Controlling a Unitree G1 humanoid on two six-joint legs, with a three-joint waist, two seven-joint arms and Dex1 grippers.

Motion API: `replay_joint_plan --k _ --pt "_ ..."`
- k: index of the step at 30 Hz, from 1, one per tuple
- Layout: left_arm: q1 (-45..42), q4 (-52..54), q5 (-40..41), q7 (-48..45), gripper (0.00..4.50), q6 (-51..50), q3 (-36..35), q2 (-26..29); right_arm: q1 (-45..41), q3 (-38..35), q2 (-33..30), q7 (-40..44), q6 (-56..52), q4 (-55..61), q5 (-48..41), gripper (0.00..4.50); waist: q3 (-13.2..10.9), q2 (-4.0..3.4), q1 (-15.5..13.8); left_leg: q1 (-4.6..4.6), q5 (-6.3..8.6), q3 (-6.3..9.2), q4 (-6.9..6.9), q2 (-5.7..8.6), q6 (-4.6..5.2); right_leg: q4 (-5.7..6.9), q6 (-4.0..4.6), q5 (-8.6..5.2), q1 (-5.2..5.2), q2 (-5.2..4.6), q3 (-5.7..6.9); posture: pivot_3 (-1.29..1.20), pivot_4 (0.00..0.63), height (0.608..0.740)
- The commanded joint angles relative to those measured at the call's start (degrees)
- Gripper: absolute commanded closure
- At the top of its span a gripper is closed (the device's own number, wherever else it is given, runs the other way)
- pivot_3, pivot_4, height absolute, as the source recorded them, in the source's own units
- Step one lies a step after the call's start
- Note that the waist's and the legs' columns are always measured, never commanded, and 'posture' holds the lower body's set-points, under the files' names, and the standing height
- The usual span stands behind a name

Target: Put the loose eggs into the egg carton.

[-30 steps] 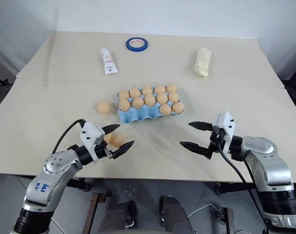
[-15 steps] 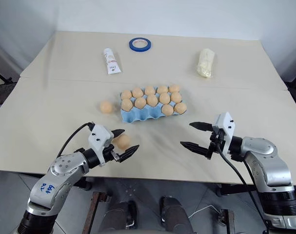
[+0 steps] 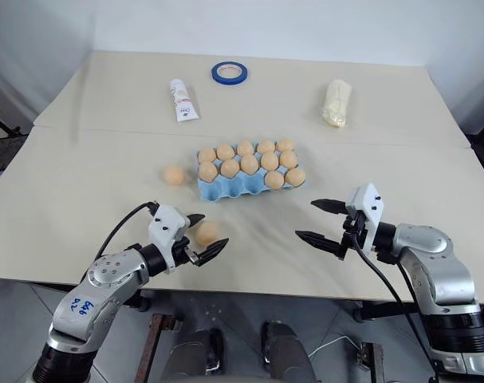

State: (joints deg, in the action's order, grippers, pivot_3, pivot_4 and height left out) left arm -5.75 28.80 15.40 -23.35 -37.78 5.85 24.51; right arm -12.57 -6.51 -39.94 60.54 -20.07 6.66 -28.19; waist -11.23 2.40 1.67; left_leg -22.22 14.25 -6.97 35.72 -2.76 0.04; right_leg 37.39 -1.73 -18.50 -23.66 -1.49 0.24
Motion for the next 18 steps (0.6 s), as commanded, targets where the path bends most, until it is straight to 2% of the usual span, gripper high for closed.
replay_joint_plan --k 1,3,6,13,15,18 --pt "-0.73 -0.68 -0.68 0.16 0.00 1.78 0.83 -1.21 -0.30 -0.49 0.25 -0.32 1.04 1.30 -0.17 0.05 0.00 0.00 -0.01 0.00 0.00 0.00 0.00 0.00 0.00 0.00 0.00 0.00 0.00 0.00 0.00 0.00 0.150 0.740" --pt "-1.37 -1.71 -0.81 -0.03 0.00 1.52 1.09 -1.64 -0.33 -0.61 0.29 -0.51 1.05 1.27 -0.11 0.05 0.00 0.00 -0.05 0.00 0.00 0.01 0.01 0.00 0.00 0.00 0.00 0.00 0.00 0.00 0.00 0.00 0.150 0.740" --pt "-1.82 -2.38 -0.84 -0.33 0.53 1.43 1.82 -2.08 -0.32 -0.67 0.25 -0.59 1.14 1.22 -0.01 0.00 0.00 0.00 0.02 0.00 0.00 0.00 0.02 0.00 0.01 0.01 0.00 0.00 0.00 0.01 0.00 0.00 0.150 0.740" --pt "-2.64 -3.66 -1.64 0.12 2.65 2.05 1.81 -2.74 -0.24 -0.94 0.19 -1.36 1.04 1.44 0.16 0.00 0.00 0.00 -0.02 0.00 0.00 0.01 0.04 0.00 0.01 0.02 0.00 0.00 0.00 0.01 0.00 0.00 0.150 0.740" --pt "-2.85 -3.95 -1.92 0.26 2.90 2.34 1.61 -2.75 -0.20 -0.94 0.16 -1.49 1.06 1.50 0.17 0.00 0.00 0.00 -0.02 0.00 0.00 0.01 0.05 0.00 0.01 0.02 0.00 0.00 0.01 0.01 0.00 0.00 0.150 0.740" --pt "-3.18 -4.36 -2.26 0.20 2.92 4.62 1.34 -3.21 -0.25 -0.90 0.21 -1.72 1.12 1.50 0.27 0.00 0.00 0.00 -0.04 -0.01 0.00 0.01 0.04 0.00 0.01 0.02 0.00 0.00 0.01 0.01 0.00 0.00 0.150 0.740"
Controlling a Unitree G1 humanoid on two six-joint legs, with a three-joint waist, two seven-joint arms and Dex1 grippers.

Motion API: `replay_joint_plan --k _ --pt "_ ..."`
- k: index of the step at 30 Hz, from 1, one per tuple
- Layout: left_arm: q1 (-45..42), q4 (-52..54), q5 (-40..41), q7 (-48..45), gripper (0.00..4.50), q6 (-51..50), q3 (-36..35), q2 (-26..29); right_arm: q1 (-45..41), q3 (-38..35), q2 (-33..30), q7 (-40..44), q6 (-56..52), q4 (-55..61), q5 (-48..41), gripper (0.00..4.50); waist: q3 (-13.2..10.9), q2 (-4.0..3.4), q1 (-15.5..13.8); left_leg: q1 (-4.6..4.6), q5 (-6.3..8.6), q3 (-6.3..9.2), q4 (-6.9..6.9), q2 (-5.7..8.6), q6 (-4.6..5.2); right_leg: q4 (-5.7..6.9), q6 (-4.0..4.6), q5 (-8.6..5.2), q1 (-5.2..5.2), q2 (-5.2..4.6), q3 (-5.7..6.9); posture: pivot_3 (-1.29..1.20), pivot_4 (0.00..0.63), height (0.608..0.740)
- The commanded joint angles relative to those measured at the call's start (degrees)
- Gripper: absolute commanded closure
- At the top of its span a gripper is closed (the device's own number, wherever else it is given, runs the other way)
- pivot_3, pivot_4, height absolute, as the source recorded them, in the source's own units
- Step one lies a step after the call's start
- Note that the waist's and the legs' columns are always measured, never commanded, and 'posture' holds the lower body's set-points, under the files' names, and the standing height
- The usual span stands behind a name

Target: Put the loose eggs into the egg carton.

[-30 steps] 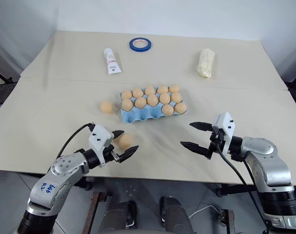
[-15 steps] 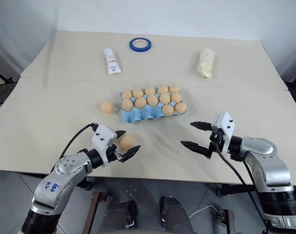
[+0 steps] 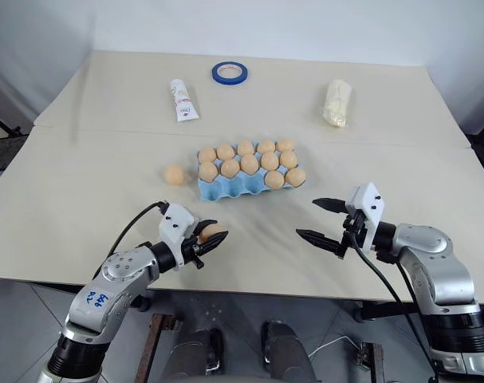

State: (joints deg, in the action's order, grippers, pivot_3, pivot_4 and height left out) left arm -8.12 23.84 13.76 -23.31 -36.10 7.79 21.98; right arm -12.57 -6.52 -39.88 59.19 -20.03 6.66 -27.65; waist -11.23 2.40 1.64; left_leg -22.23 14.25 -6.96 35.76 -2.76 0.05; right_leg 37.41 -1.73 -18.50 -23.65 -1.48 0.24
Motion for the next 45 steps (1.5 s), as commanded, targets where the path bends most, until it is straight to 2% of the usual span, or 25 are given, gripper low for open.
replay_joint_plan --k 1,8,14,19,26,35,39,44,45 --pt "-1.48 0.52 -0.51 0.10 2.92 4.01 -0.86 -1.19 -0.28 -0.87 0.16 -0.43 1.12 1.48 -0.23 0.00 0.00 0.00 -0.03 0.00 0.00 0.00 0.00 0.00 0.00 0.00 0.00 0.00 0.00 0.00 0.00 0.00 0.150 0.740" --pt "-8.23 0.23 1.39 0.42 2.95 6.25 -2.96 -5.68 -0.60 -0.76 0.46 -0.85 1.38 1.35 -0.10 0.00 0.00 0.00 -0.01 -0.04 0.01 0.03 0.15 0.01 0.03 0.01 -0.07 0.04 0.06 0.00 0.01 0.00 0.150 0.740" --pt "-15.15 -7.77 -2.64 -3.21 2.95 15.93 0.62 -6.46 -0.12 -1.16 0.97 -1.51 1.71 1.82 -0.12 0.00 0.00 0.00 -0.07 -0.04 0.01 0.02 0.20 0.02 0.04 0.02 -0.10 0.06 0.07 0.02 0.00 0.00 0.150 0.740" --pt "-21.25 -19.86 -5.59 -0.27 2.95 19.51 1.71 -11.16 1.69 -3.68 3.02 -0.20 5.33 2.93 -2.78 0.00 0.00 0.00 -0.18 -0.05 0.01 0.03 0.24 0.03 0.06 0.02 -0.15 0.07 0.08 0.03 0.00 0.00 0.150 0.740" --pt "-28.12 -33.57 -6.88 -2.42 2.95 27.87 2.27 -15.47 4.25 -6.81 4.18 0.04 6.97 5.10 -6.78 0.00 0.00 0.00 -0.15 -0.09 0.02 0.01 0.27 0.03 0.08 0.02 -0.23 0.09 0.07 0.03 0.00 0.00 0.150 0.740" --pt "-38.01 -52.14 -7.74 -3.75 2.95 36.35 0.66 -18.82 6.67 -7.13 3.92 -3.19 6.56 6.99 -6.03 0.00 0.00 0.00 -0.10 -0.09 0.01 0.01 0.28 0.07 0.09 0.00 -0.29 0.12 0.07 0.03 -0.03 0.00 0.150 0.740" --pt "-40.14 -55.84 -7.85 -4.50 1.65 37.42 0.42 -19.32 7.44 -7.50 3.70 -4.25 6.69 7.57 -6.07 0.00 -0.01 0.00 -0.10 -0.10 0.01 0.01 0.26 0.06 0.08 0.00 -0.29 0.11 0.06 0.04 -0.01 0.00 0.150 0.740" --pt "-40.01 -55.26 -8.06 -4.74 0.01 37.69 0.45 -19.42 7.76 -7.67 3.26 -4.54 6.68 7.63 -6.16 0.00 -0.01 0.00 -0.11 -0.10 0.01 0.01 0.27 0.06 0.08 0.00 -0.29 0.11 0.06 0.03 -0.01 0.00 0.150 0.740" --pt "-39.76 -54.48 -8.06 -4.89 0.01 37.42 0.53 -19.31 7.66 -7.62 3.21 -4.54 6.68 7.51 -6.13 0.00 -0.01 0.00 -0.11 -0.10 0.01 0.01 0.28 0.06 0.08 0.00 -0.29 0.11 0.06 0.03 -0.01 0.00 0.150 0.740"
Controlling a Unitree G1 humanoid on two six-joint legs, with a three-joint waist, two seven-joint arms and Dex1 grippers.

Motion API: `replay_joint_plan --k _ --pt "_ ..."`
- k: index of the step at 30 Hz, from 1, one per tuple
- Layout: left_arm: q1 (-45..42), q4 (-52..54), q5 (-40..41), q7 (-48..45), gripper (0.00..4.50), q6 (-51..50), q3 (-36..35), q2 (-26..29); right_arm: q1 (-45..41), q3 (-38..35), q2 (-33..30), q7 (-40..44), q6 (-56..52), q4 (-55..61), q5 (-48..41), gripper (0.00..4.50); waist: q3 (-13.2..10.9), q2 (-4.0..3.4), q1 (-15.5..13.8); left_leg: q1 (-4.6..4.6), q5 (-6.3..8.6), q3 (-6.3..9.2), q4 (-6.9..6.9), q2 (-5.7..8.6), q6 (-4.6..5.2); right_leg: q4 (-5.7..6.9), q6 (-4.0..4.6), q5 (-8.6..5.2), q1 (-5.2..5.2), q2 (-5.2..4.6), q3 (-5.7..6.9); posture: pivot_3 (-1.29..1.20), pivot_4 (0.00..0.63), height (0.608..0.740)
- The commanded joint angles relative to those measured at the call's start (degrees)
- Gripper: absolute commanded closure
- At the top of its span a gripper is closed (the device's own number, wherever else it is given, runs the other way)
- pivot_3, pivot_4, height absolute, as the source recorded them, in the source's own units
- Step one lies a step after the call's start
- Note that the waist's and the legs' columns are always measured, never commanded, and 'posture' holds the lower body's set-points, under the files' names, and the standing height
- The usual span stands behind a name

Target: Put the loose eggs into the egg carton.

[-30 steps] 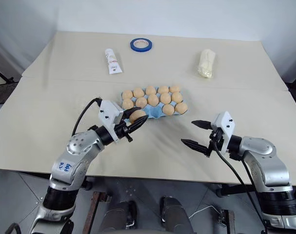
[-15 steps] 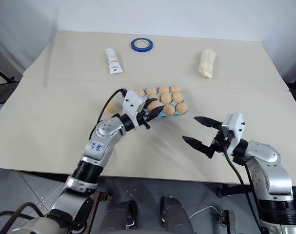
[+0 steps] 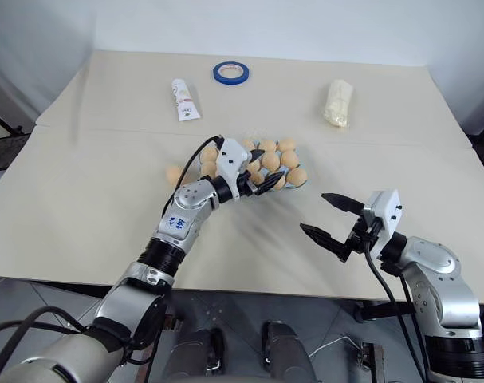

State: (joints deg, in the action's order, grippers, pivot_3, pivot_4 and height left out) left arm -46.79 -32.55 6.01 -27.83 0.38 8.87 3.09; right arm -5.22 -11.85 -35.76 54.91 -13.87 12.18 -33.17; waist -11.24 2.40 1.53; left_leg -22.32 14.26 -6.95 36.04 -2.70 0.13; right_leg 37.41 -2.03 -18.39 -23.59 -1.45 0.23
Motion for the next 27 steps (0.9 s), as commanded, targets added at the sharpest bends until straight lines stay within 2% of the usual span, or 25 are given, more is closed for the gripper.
replay_joint_plan --k 1,4,7,12,16,22,27 --pt "-0.80 2.80 -0.26 -0.54 0.01 0.63 -0.52 -0.27 0.15 -2.19 -0.96 -0.27 0.49 1.85 -0.55 0.00 0.00 0.00 0.01 0.00 0.00 0.00 0.00 0.00 0.00 0.00 0.00 0.00 0.00 0.00 0.00 0.00 0.150 0.740" --pt "0.73 6.88 0.20 -1.65 0.01 -0.73 -0.35 0.63 -0.27 -1.96 -1.04 -0.23 0.49 1.54 -0.42 0.00 0.00 0.00 0.03 0.00 0.00 0.00 0.00 0.00 0.00 0.01 0.00 0.00 0.00 0.00 0.00 0.00 0.150 0.740" --pt "6.22 17.67 2.17 -6.01 0.01 -3.72 0.39 3.84 -0.58 -1.85 -1.14 -0.06 0.29 1.56 -0.61 0.00 0.01 -0.01 0.28 0.03 0.00 -0.04 -0.06 -0.02 -0.05 0.01 0.01 -0.01 0.00 0.00 -0.03 0.00 0.150 0.740" --pt "19.99 37.55 9.63 -12.59 0.01 -11.09 -2.95 12.66 -0.49 -2.03 -1.39 0.35 0.16 1.45 -0.91 0.00 -0.01 -0.04 0.38 0.15 -0.04 -0.05 -0.11 -0.11 -0.28 0.19 0.19 -0.13 -0.02 0.03 -0.01 0.00 0.150 0.740" --pt "27.39 46.56 14.36 -13.96 0.01 -15.85 -7.08 18.26 -0.58 -1.67 -1.55 0.99 -0.07 0.98 -1.04 0.00 -0.02 -0.05 0.10 0.16 -0.07 0.03 -0.01 -0.09 -0.19 0.29 0.23 -0.13 0.01 0.00 0.02 0.00 0.150 0.740" --pt "37.70 52.23 22.97 -16.81 0.01 -20.95 -19.34 26.51 -1.97 -0.95 -1.57 2.07 -0.38 -0.28 -1.14 0.00 -0.02 -0.05 0.37 0.15 0.00 0.00 -0.01 -0.03 -0.17 0.02 0.17 -0.07 0.15 -0.09 0.00 0.00 0.150 0.740" --pt "45.25 47.41 23.71 -21.39 0.01 -18.13 -27.88 32.69 -2.39 -0.55 -1.80 3.49 -0.52 -1.08 -1.09 0.00 -0.02 -0.06 0.19 0.16 -0.08 0.04 -0.13 -0.08 -0.03 0.04 0.30 -0.14 0.06 -0.07 0.07 0.00 0.150 0.740"
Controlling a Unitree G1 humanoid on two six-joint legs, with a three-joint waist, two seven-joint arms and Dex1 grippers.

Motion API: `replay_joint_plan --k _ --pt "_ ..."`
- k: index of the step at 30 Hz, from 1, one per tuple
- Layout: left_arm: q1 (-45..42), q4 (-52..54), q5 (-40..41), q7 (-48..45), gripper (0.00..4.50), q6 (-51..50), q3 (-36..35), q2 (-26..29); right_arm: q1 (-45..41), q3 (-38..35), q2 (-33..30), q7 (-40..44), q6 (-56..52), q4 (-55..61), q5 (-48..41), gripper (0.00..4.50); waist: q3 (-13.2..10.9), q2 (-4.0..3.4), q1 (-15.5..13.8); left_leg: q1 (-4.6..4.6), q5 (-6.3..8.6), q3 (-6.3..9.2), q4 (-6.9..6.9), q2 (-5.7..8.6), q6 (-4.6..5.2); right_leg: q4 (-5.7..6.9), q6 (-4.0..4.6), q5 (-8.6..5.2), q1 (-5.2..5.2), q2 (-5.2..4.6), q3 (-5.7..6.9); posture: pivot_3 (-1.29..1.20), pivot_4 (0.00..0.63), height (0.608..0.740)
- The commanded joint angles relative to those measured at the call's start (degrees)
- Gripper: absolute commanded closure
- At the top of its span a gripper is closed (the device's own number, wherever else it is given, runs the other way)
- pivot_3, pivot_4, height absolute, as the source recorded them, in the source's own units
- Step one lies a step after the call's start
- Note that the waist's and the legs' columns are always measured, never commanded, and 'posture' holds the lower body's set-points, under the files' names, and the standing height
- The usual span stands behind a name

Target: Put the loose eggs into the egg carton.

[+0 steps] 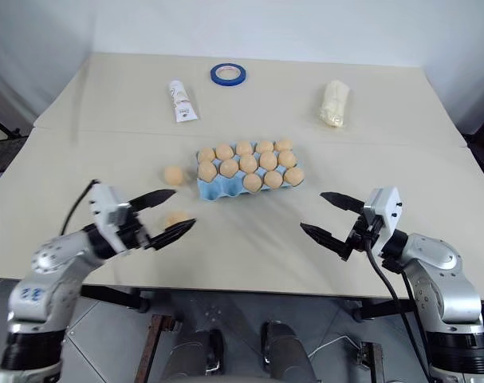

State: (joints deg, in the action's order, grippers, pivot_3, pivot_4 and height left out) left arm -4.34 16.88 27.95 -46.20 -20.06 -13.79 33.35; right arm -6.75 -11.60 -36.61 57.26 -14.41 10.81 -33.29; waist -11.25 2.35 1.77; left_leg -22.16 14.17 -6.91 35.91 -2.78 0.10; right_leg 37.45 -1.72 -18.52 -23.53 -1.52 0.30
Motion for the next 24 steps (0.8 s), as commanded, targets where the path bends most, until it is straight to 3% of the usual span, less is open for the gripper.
replay_joint_plan --k 1,10,24 --pt "4.10 -3.48 1.89 -4.21 0.01 3.06 -6.79 3.36 -1.30 -0.74 -0.97 1.27 -0.04 -0.07 -0.86 0.00 0.00 -0.01 -0.06 0.00 0.01 0.00 -0.04 0.00 -0.01 -0.01 0.01 -0.01 -0.01 0.00 0.01 0.00 0.150 0.740" --pt "5.37 -6.60 1.50 -4.94 0.01 5.54 -9.86 5.22 -2.80 -0.14 -0.47 1.71 -0.04 -1.03 -0.07 0.00 0.00 -0.01 -0.18 -0.08 0.25 0.06 -0.34 0.03 -0.27 -0.34 0.06 -0.03 -0.05 -0.15 0.10 0.00 0.150 0.740" --pt "-5.82 -11.75 -3.66 -1.75 0.01 8.46 2.09 -0.03 -3.77 0.16 -0.53 1.61 -0.04 -1.59 0.70 0.00 -0.01 -0.01 -0.02 -0.06 0.12 0.05 -0.51 0.00 -0.08 -0.39 0.03 -0.02 -0.06 -0.03 0.16 0.00 0.150 0.740"
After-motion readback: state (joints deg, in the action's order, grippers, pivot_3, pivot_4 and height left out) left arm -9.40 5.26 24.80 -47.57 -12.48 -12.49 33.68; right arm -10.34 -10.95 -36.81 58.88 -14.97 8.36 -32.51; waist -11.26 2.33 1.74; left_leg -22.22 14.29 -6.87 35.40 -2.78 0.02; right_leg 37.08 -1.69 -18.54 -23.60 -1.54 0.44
